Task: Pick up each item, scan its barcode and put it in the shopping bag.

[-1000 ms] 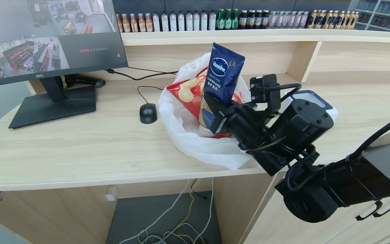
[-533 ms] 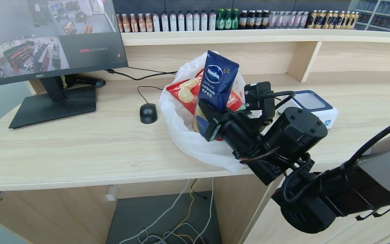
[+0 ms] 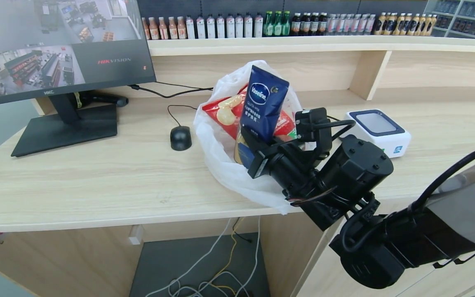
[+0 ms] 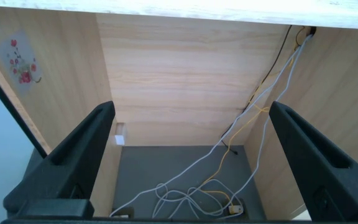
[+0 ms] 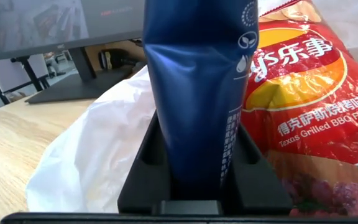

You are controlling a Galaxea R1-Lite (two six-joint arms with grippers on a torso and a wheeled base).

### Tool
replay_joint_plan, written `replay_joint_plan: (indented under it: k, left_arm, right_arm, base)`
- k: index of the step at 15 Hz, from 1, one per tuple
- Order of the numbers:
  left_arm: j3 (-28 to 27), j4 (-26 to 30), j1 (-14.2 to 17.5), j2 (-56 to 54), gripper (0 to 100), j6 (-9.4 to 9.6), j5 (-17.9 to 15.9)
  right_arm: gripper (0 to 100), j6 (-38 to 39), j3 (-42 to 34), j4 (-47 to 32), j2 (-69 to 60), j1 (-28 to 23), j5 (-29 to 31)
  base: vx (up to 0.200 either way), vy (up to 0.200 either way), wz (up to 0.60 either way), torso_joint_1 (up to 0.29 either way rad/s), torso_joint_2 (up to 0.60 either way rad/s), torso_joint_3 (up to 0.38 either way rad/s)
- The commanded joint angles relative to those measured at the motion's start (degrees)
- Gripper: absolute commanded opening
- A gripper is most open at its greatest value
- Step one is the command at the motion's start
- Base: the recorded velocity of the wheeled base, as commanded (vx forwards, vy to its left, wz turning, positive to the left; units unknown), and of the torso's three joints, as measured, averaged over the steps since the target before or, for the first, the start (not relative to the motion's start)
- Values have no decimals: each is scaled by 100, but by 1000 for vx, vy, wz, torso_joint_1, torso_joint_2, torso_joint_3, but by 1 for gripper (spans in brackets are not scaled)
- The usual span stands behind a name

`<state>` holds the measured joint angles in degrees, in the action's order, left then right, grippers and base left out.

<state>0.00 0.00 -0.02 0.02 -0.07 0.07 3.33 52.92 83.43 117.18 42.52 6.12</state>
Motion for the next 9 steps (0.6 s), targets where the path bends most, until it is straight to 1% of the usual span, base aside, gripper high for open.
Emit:
replay_joint_plan:
  k: [1,8,9]
  left_arm:
    - [0,0,2,-2,100,-1,1]
    - [0,0,2,-2,100,-1,1]
    - [0,0,-6,-2,100,-1,1]
  right_arm:
    - [0,1,-1,-29,60,2,3]
    - [0,1,34,-20,60,2,-32]
    - [100,1,17,-11,60,2,-32]
  base:
    - [0,0,0,0,0,0]
    - [0,0,0,0,0,0]
    - [0,0,0,0,0,0]
